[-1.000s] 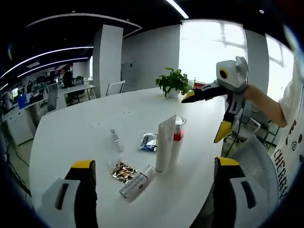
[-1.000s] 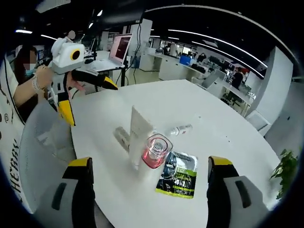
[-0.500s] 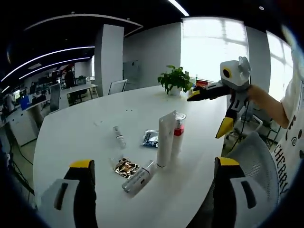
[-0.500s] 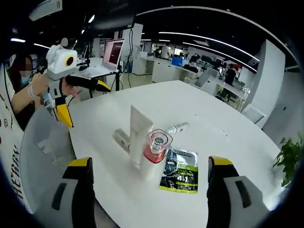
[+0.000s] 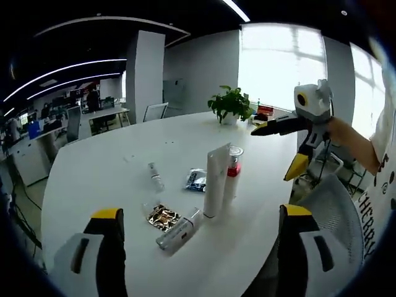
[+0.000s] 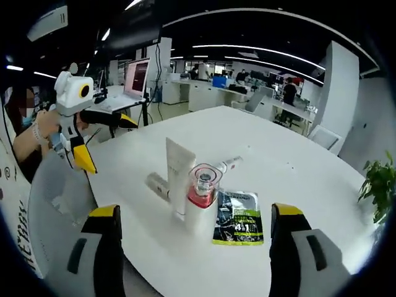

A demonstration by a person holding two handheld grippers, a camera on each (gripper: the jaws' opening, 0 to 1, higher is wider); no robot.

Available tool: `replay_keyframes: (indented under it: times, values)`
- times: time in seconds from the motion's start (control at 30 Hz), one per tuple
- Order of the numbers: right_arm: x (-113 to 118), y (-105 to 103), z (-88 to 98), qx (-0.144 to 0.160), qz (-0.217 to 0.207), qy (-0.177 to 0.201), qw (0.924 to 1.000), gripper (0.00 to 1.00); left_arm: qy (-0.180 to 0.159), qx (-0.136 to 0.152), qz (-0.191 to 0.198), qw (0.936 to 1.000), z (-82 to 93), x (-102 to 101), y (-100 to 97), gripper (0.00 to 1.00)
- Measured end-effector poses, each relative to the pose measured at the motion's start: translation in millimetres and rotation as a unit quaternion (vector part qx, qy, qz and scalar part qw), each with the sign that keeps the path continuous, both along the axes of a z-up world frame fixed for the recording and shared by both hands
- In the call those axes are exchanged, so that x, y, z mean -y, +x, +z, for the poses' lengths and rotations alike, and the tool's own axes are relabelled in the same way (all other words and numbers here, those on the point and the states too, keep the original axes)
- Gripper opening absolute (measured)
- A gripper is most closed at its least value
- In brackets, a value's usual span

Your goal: Arrange the skincare products in the storage area until every visible bottle or jar stands upright without overlapping.

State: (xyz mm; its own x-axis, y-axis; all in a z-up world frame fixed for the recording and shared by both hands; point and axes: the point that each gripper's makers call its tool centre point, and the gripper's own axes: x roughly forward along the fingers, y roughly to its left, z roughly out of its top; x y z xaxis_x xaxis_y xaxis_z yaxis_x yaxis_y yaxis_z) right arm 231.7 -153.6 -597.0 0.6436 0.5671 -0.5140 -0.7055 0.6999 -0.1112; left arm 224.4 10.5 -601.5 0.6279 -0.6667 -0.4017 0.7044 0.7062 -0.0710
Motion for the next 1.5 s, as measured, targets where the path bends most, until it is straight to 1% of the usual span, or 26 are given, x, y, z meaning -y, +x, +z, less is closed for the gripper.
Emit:
replay_keyframes:
  times: [0.1, 0.23, 0.3, 0.47, 0.57, 0.9, 0.97, 1.17, 1.37, 1.5]
  values:
    - [2, 1, 0.8, 0.003, -0.003, 0.005, 1.0000, 1.00, 0.000, 0.000, -0.001, 1.0000, -1.6, 0, -0.2, 0.98]
    - [4, 0, -1.7, 0.000, -0.010, -0.001, 1.0000, 1.00, -0.002, -0.005, 0.003, 1.0000, -3.8, 0, 0.1, 0.96]
    - [5, 0, -3.1, -0.002, -0.013, -0.003, 0.9999, 1.00, -0.003, -0.004, 0.004, 1.0000, -3.4, 0, 1.1, 0.96]
    - [8, -1, -8.8, -0.010, -0.017, -0.009, 0.9998, 1.00, 0.004, -0.009, 0.001, 1.0000, -7.0, 1, 1.3, 0.96]
    - [7, -2, -9.6, -0.013, -0.019, -0.004, 0.9997, 1.00, 0.007, -0.011, -0.003, 0.9999, -8.8, 2, -0.2, 0.97]
    - [8, -1, -10.1, -0.007, -0.021, -0.003, 0.9997, 1.00, 0.010, -0.021, -0.007, 0.9997, -15.1, 5, 1.3, 0.96]
    - [8, -2, -8.5, -0.006, -0.024, 0.005, 0.9997, 1.00, 0.011, -0.022, -0.008, 0.9997, -17.6, 5, 1.9, 0.97]
    - [10, -2, -9.7, -0.008, -0.026, 0.003, 0.9996, 1.00, 0.017, -0.033, -0.014, 0.9992, -26.1, 8, 3.0, 0.98]
    - [8, -3, -14.2, -0.013, -0.023, 0.001, 0.9996, 1.00, 0.026, -0.040, -0.017, 0.9987, -33.0, 6, 5.9, 0.99]
    - [6, -2, -15.4, -0.018, -0.023, 0.004, 0.9996, 1.00, 0.031, -0.037, -0.023, 0.9986, -35.1, 7, 6.3, 0.99]
